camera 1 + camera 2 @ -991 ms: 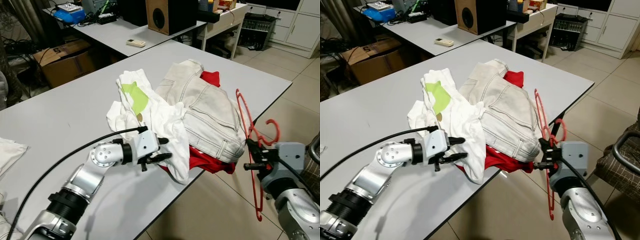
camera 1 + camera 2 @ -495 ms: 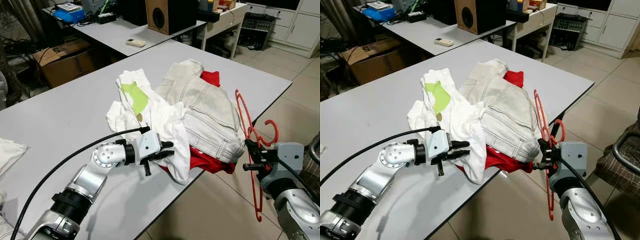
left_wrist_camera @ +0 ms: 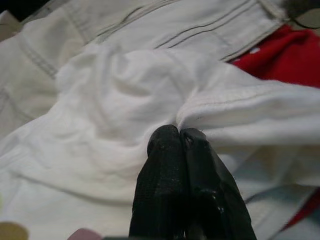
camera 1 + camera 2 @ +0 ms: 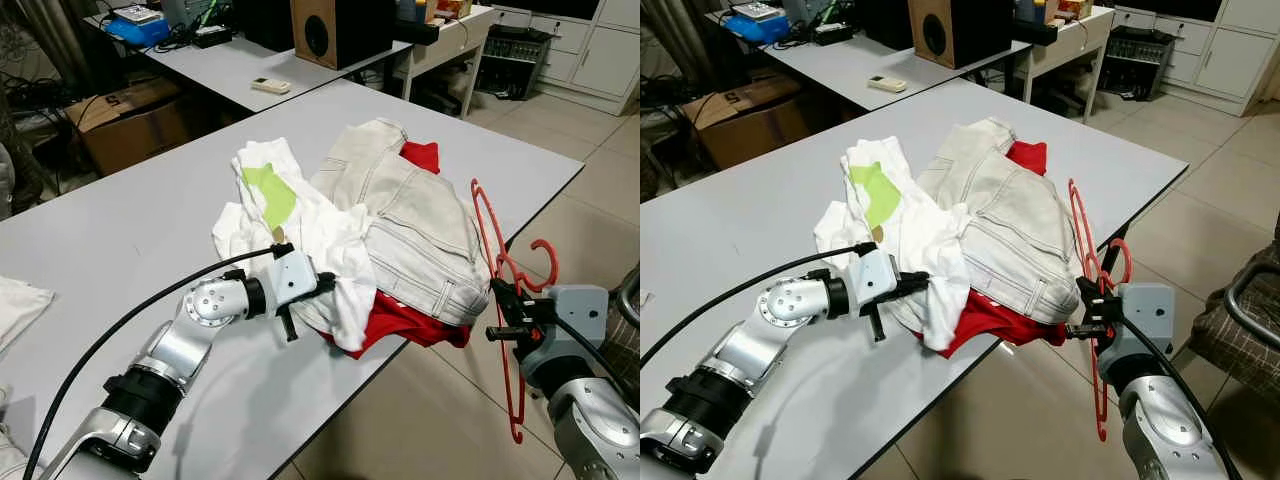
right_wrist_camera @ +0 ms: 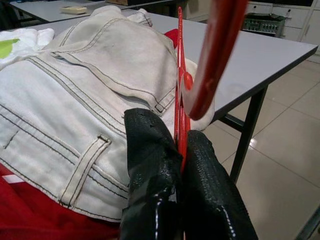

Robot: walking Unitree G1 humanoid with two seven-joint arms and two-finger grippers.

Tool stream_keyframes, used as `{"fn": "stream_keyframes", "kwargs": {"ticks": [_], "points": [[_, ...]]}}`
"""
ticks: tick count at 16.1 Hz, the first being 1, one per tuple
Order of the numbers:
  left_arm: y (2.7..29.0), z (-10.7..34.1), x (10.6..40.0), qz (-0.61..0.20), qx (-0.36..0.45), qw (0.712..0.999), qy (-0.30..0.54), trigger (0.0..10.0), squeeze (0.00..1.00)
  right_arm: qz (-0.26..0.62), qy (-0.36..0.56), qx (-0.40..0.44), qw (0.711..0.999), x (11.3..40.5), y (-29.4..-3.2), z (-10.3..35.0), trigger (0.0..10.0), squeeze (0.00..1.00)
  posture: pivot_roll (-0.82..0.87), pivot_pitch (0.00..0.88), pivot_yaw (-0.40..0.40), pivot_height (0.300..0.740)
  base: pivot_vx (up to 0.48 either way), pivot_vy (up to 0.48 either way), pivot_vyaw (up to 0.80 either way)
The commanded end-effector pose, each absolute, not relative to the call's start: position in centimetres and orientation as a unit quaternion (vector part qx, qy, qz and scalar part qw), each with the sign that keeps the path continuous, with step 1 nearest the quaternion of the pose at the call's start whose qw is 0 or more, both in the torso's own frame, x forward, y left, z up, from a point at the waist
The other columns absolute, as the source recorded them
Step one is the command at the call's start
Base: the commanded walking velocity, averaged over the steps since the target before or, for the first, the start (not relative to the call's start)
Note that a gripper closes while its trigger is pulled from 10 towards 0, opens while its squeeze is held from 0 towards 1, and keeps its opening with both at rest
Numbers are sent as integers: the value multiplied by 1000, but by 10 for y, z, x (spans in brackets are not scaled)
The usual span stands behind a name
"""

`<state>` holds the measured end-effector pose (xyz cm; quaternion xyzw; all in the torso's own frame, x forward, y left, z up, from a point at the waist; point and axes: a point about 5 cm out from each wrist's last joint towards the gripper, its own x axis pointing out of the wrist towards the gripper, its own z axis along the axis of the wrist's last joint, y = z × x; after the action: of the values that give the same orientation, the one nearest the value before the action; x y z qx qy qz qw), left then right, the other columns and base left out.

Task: Hang hanger

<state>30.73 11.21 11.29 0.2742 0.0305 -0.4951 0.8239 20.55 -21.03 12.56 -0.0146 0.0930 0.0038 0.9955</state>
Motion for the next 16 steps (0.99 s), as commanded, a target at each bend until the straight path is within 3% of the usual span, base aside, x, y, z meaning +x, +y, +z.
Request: {"fn": "stream_keyframes", "kwargs": {"ticks": [1,3,6,10,12,16], "points": [[119,121,315,-468,264,843,21,0,0,10,86,-17,996,208,-207,129,10000,0,-286,0,96,719,0,0,0],[124,137,322,-432,184,883,-1,0,0,10,85,-17,996,210,-207,129,10000,0,-276,0,91,719,0,0,0],[138,161,330,-394,91,914,-35,0,0,12,83,-15,996,214,-205,129,10000,0,-261,0,87,719,0,0,0],[161,184,329,-379,27,923,-60,0,0,17,80,-11,997,218,-202,128,10000,0,-248,0,87,719,0,0,0],[181,217,330,-358,-36,927,-106,0,0,21,79,-7,997,220,-199,127,10000,0,-243,0,88,719,0,0,0],[201,250,335,-331,-80,927,-158,0,0,26,78,-4,997,222,-196,126,10000,0,-221,0,87,719,0,0,0]]}}
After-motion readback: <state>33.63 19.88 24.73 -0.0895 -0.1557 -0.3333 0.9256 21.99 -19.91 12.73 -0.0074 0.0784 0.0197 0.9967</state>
